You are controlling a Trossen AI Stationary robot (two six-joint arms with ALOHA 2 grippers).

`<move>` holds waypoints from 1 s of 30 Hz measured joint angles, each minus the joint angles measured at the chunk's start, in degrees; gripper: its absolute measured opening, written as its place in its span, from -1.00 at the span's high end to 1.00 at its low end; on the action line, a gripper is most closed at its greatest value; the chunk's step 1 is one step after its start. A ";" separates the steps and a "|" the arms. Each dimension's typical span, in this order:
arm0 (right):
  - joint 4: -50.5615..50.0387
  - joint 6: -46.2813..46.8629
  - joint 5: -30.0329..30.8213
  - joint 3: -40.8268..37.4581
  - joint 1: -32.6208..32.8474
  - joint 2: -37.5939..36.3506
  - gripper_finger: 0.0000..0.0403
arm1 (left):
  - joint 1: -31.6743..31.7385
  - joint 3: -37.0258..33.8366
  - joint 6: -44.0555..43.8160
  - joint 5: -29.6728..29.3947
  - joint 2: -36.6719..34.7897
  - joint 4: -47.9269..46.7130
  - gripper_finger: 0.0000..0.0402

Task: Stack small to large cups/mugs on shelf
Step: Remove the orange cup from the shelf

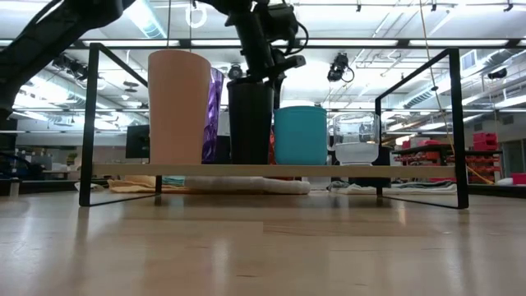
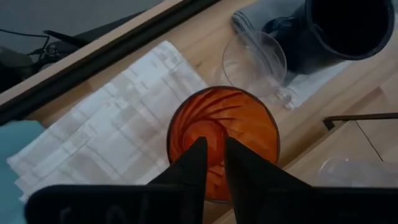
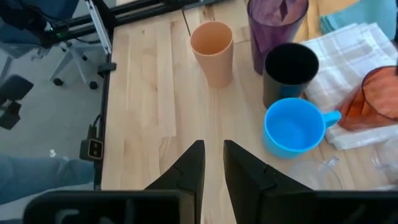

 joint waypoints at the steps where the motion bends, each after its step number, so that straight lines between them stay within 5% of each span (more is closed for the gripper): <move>1: -0.02 0.00 -0.21 0.00 0.00 0.11 0.67 | 0.24 0.00 0.00 0.00 0.00 0.06 0.65; 17: -0.26 -0.03 -1.39 0.00 0.00 1.17 0.67 | 3.21 0.00 0.02 0.66 0.00 -3.16 0.05; 30: -0.16 0.26 -1.45 0.00 0.00 1.17 0.67 | 2.27 -0.07 -0.47 2.29 2.87 -4.57 0.05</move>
